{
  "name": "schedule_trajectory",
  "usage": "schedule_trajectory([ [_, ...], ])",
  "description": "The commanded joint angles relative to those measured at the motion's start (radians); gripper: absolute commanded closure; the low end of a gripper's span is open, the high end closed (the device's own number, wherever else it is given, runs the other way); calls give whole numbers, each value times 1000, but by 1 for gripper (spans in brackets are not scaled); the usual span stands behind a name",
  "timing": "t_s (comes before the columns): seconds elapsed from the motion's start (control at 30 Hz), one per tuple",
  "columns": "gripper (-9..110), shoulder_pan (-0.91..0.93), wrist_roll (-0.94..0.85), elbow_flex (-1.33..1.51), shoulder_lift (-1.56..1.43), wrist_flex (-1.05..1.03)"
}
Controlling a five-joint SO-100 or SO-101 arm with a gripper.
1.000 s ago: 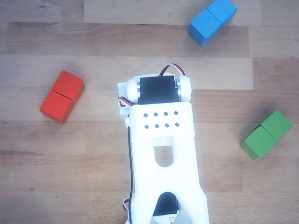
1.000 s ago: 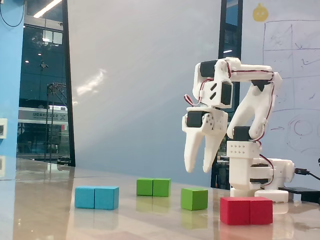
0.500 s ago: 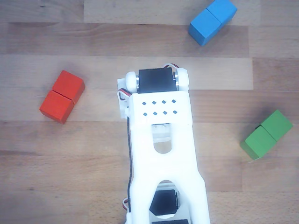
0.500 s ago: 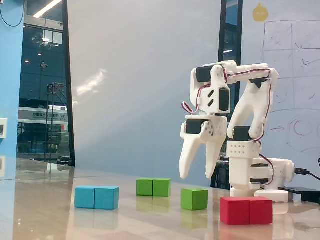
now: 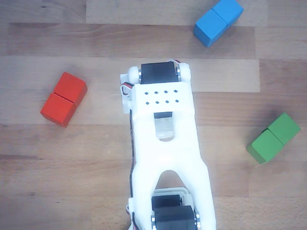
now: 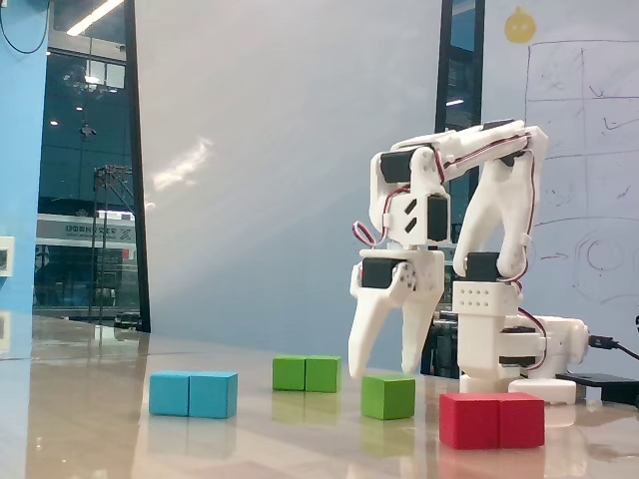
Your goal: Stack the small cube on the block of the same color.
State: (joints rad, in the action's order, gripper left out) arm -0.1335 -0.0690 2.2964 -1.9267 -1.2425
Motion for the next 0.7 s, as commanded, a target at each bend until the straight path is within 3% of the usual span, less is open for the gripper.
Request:
schedule_trajectory([
  [0.0, 70, -2, 8, -92, 18, 28],
  [0.67, 70, 3, 8, -84, 98, 61],
])
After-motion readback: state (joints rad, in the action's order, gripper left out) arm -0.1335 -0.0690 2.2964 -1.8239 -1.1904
